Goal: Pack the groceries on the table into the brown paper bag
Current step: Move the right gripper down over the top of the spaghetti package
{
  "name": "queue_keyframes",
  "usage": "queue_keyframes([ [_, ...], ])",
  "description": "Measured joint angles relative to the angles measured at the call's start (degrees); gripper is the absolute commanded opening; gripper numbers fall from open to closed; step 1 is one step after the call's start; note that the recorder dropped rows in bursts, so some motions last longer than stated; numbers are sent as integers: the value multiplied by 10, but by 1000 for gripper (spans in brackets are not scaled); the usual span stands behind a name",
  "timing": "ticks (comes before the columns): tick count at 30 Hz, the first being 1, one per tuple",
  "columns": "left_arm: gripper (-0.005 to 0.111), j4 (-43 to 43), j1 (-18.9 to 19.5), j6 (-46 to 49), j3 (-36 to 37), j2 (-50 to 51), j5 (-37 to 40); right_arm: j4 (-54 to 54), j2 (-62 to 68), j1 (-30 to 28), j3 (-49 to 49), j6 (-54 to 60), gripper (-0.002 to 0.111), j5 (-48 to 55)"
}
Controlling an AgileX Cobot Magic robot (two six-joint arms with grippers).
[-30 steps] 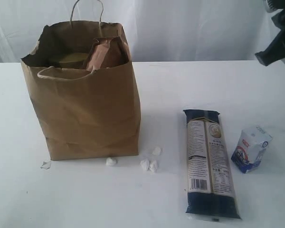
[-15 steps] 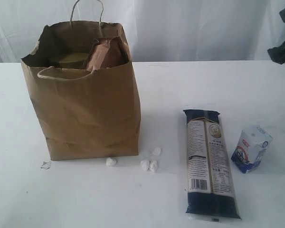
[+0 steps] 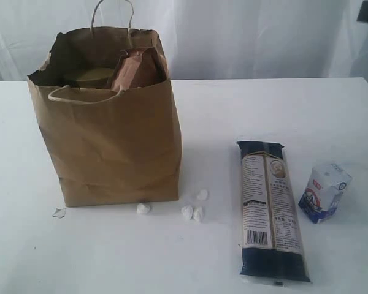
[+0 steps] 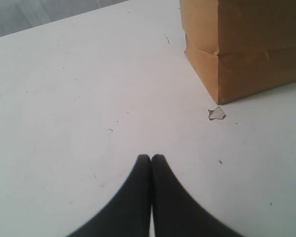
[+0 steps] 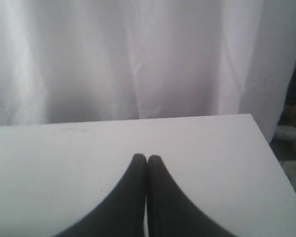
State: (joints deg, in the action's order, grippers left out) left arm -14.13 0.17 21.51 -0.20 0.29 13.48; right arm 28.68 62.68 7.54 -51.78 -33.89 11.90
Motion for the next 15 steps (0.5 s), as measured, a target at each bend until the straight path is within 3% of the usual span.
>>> queue_keyframes([
  [7, 0, 0, 0, 0, 0, 0, 0, -47, 65, 68, 0, 193, 0, 42],
  [15, 0, 0, 0, 0, 0, 0, 0, -268, 109, 141, 0, 397, 0, 200],
])
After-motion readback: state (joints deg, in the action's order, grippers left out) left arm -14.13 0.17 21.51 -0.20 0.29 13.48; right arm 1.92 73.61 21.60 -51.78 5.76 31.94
